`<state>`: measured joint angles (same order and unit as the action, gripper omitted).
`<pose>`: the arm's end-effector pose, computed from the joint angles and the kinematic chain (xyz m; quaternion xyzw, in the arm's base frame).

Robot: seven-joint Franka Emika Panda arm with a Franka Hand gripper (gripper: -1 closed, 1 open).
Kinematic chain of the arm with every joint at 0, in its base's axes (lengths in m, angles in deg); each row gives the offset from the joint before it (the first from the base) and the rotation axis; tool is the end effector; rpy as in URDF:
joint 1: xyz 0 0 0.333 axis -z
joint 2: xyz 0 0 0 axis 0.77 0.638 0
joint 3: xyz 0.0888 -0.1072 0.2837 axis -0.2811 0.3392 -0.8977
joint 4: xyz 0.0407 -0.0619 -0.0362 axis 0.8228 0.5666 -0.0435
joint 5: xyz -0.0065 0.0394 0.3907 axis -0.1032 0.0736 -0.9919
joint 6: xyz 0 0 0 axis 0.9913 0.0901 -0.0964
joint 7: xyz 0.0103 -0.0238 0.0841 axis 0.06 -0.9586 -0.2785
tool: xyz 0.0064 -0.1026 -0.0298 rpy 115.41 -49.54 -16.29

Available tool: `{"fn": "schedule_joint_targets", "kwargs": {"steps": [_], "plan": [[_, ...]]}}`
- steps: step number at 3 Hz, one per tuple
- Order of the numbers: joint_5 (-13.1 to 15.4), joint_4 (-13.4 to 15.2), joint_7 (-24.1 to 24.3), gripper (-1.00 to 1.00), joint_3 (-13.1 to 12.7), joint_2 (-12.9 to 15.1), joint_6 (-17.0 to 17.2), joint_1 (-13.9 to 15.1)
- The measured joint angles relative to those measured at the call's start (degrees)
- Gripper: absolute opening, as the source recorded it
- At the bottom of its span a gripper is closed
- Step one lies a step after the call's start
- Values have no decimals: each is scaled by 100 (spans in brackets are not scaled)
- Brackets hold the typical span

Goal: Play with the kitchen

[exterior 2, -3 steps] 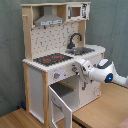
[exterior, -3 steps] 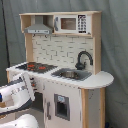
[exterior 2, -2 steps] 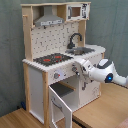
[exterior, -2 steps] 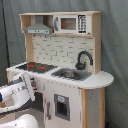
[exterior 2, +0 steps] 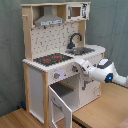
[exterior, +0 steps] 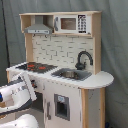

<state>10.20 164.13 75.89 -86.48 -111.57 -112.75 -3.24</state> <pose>0.3453 0.3529 0.3455 0.5900 0.4324 0.5299 0.4291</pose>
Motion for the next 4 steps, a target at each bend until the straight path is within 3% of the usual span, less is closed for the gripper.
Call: {"fn": "schedule_joint_targets", "kwargs": {"steps": [4], "plan": [[0, -56, -2554, -100, 2, -23, 128, -16]]}}
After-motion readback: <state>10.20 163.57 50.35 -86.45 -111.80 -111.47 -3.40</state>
